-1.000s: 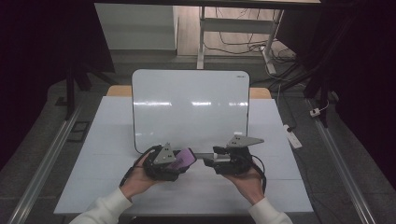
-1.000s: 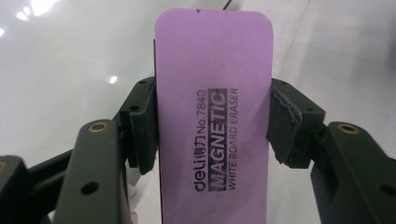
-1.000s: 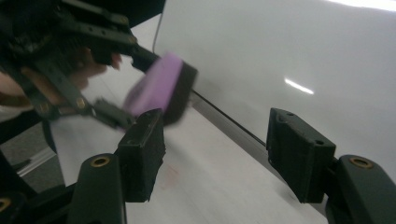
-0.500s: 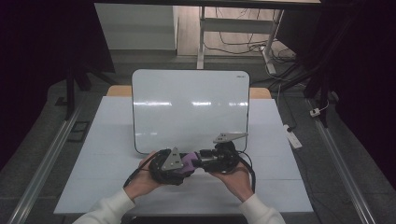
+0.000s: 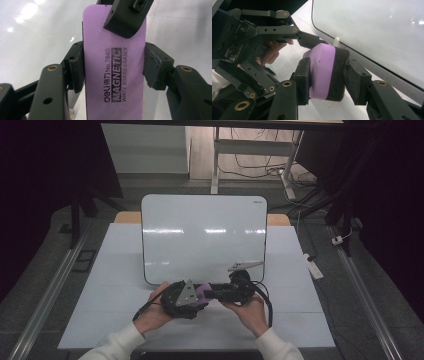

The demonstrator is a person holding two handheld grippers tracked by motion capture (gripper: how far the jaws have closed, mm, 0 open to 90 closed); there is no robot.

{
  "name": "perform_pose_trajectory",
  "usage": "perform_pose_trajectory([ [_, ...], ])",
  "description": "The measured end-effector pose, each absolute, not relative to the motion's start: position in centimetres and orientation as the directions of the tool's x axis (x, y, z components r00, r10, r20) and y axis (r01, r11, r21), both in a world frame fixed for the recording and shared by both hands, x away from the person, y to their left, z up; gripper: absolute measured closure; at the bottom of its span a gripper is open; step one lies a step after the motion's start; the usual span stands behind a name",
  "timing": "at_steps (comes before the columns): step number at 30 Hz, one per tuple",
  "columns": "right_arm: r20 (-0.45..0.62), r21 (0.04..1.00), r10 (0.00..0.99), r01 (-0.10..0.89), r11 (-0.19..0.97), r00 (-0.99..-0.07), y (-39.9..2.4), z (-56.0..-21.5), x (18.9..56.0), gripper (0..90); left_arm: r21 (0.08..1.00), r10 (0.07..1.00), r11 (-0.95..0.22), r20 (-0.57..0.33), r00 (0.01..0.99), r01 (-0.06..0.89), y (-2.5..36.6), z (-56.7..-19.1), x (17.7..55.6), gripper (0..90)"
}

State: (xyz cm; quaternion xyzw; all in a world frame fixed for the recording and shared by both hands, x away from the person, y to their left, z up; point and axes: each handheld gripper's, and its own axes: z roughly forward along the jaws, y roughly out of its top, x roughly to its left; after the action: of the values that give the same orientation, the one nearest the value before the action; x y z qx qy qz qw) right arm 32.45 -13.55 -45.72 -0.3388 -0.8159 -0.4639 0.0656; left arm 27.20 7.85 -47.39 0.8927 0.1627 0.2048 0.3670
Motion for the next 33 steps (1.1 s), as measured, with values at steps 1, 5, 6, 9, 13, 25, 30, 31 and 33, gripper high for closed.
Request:
perform_pose_trajectory([
  [1,0.417,0.716,0.492,0.610,0.339,-0.764,-13.6,-45.8,32.4,57.0,0.723,0.442,-0.676,0.247,0.862,0.140,7.8,-47.4,27.2,41.1],
  [5,0.384,0.747,0.493,0.577,0.332,-0.781,-13.7,-45.6,32.2,53.5,0.741,0.456,-0.655,0.234,0.859,0.146,7.9,-47.2,27.2,41.1],
  [6,0.372,0.757,0.497,0.566,0.327,-0.784,-13.8,-45.6,32.0,52.1,0.747,0.462,-0.648,0.229,0.857,0.149,7.9,-47.1,27.2,41.1],
  [9,0.358,0.780,0.500,0.547,0.304,-0.788,-14.2,-45.3,31.8,47.5,0.764,0.481,-0.626,0.218,0.849,0.158,8.1,-46.9,27.3,41.1],
  [13,0.349,0.797,0.497,0.531,0.288,-0.794,-14.7,-45.1,31.5,46.9,0.774,0.486,-0.611,0.199,0.851,0.167,8.1,-46.8,27.4,41.2],
  [25,0.275,0.855,0.528,0.456,0.248,-0.803,-15.9,-44.9,30.1,43.0,0.810,0.576,-0.521,0.102,0.811,0.268,8.8,-46.4,28.7,41.2],
  [30,0.247,0.862,0.537,0.436,0.259,-0.807,-16.1,-45.1,29.7,43.0,0.815,0.583,-0.505,0.079,0.808,0.284,8.8,-46.3,28.8,41.2],
  [31,0.249,0.861,0.537,0.438,0.258,-0.806,-16.1,-45.1,29.8,42.9,0.816,0.583,-0.504,0.078,0.809,0.284,8.8,-46.3,28.8,41.2],
  [33,0.245,0.861,0.538,0.436,0.261,-0.806,-16.1,-45.1,29.8,42.8,0.817,0.585,-0.501,0.077,0.807,0.285,8.8,-46.3,28.9,41.2],
])
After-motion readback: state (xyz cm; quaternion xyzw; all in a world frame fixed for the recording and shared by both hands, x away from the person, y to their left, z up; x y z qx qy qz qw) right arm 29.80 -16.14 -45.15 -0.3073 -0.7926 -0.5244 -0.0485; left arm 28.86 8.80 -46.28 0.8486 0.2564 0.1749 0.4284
